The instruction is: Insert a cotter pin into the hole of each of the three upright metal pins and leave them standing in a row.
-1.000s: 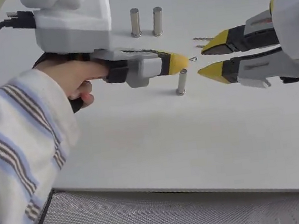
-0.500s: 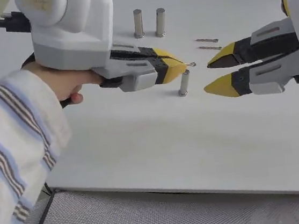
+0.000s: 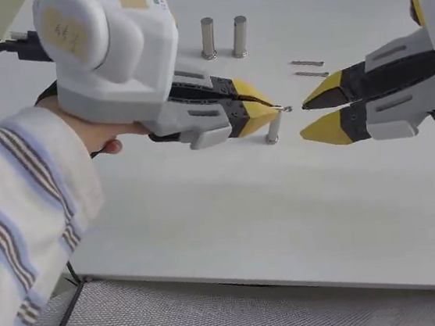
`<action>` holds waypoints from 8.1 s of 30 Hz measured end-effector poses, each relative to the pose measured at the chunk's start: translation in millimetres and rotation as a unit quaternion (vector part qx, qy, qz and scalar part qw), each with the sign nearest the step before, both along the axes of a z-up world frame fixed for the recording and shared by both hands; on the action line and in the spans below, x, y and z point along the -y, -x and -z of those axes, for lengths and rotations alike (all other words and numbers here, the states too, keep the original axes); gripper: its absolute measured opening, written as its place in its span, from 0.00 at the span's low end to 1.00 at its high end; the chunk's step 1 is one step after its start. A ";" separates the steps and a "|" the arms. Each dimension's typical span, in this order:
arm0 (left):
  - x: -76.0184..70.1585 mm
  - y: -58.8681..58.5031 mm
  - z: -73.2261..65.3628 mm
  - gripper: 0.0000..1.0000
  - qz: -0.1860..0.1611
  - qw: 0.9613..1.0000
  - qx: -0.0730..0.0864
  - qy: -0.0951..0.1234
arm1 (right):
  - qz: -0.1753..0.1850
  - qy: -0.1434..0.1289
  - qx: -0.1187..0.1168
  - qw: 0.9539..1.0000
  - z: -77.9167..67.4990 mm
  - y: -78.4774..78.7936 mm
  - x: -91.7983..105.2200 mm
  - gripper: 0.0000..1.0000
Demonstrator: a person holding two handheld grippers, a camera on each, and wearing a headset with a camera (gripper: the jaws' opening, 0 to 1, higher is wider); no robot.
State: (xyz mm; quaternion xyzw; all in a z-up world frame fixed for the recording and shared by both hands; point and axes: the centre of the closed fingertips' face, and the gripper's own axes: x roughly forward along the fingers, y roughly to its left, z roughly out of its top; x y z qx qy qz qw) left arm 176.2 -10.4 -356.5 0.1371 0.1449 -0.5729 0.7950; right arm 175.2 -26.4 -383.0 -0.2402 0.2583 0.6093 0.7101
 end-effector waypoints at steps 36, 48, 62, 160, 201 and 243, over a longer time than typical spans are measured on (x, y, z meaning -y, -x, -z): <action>13.7 35.7 8.8 0.00 0.077 0.996 0.003 -0.043 | -0.048 -0.004 -0.036 0.998 1.8 32.5 -5.0 0.00; 10.7 34.9 8.5 0.02 0.066 0.997 -0.008 -0.034 | -0.050 -0.008 -0.030 0.998 -1.6 30.5 -1.4 0.00; 22.7 5.5 20.2 0.26 -0.002 0.999 -0.024 -0.034 | 0.003 0.005 -0.019 1.000 9.4 7.3 17.1 0.00; 21.0 -63.6 85.6 0.06 -0.006 0.991 -0.028 -0.127 | -0.044 0.087 0.042 0.994 70.4 -62.7 -6.5 0.10; -13.5 -63.5 79.8 0.63 -0.108 0.993 -0.051 -0.023 | 0.023 0.038 0.012 0.999 55.8 -61.0 4.8 0.10; -70.3 -31.3 82.7 0.99 -0.173 0.980 -0.097 -0.021 | 0.018 0.020 -0.038 0.999 65.9 -59.8 -26.8 0.04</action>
